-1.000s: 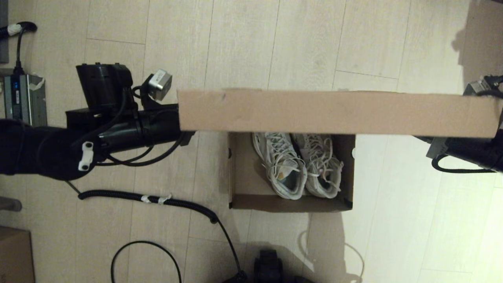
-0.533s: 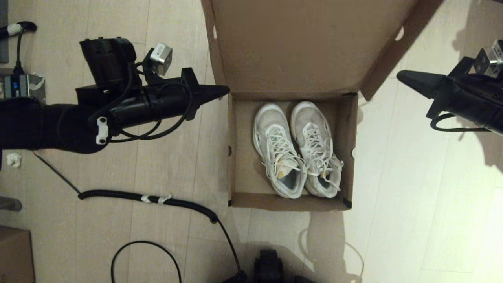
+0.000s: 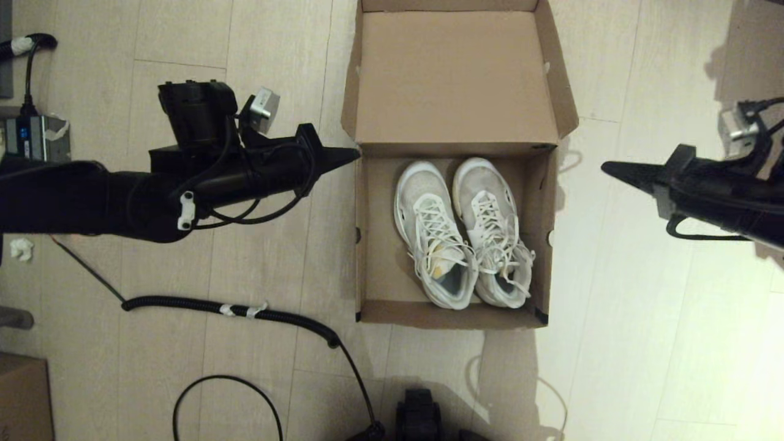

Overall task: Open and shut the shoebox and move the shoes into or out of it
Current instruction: Open the shoe box, then put the shoes out of the shoe box

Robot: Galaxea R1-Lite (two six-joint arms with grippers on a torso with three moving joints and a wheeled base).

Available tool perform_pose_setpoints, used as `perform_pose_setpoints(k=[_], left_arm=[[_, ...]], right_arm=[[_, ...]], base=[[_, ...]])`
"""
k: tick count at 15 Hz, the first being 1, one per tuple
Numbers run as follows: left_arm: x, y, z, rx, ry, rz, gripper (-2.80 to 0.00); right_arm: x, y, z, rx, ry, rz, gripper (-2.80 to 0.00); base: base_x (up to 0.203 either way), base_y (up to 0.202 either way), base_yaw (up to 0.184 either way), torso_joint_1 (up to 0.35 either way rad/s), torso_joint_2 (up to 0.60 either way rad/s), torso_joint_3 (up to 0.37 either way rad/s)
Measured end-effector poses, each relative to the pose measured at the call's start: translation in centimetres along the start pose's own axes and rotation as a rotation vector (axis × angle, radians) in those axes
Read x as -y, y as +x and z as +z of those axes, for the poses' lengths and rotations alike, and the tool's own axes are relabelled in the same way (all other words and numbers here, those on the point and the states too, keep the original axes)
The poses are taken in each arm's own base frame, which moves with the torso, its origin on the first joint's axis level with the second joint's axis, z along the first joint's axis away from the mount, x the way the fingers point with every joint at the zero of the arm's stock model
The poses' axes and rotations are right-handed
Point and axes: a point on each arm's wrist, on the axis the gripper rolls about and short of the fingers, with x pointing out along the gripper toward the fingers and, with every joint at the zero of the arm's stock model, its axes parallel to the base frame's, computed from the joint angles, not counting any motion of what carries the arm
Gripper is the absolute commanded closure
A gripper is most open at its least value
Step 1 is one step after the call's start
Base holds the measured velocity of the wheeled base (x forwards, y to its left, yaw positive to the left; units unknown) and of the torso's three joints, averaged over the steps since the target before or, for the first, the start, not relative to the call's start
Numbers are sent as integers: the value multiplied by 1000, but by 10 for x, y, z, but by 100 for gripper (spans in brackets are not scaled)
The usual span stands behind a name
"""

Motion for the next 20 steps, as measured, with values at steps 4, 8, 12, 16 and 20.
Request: perform_pose_setpoints(k=[4, 8, 12, 16, 20], left_arm=[[6, -31, -17, 16, 138, 127, 0], [11, -62, -37, 16, 309, 270, 0], [14, -77, -41, 25, 310, 295, 0], [19, -84, -39, 51, 321, 283, 0], [19, -93, -38, 64, 322, 297, 0]], right_arm=[[-33, 28, -64, -138, -365, -124, 0], [-74, 26, -111, -335, -509, -109, -280], [-81, 26, -137, -398, -588, -115, -280], [-78, 47, -161, -349, -678, -178, -280], [-69, 67, -189, -324, -727, -228, -280]], base=[[0, 0, 0, 0, 0, 0], [0, 0, 0, 0, 0, 0], [0, 0, 0, 0, 0, 0], [0, 0, 0, 0, 0, 0], [0, 0, 0, 0, 0, 0]])
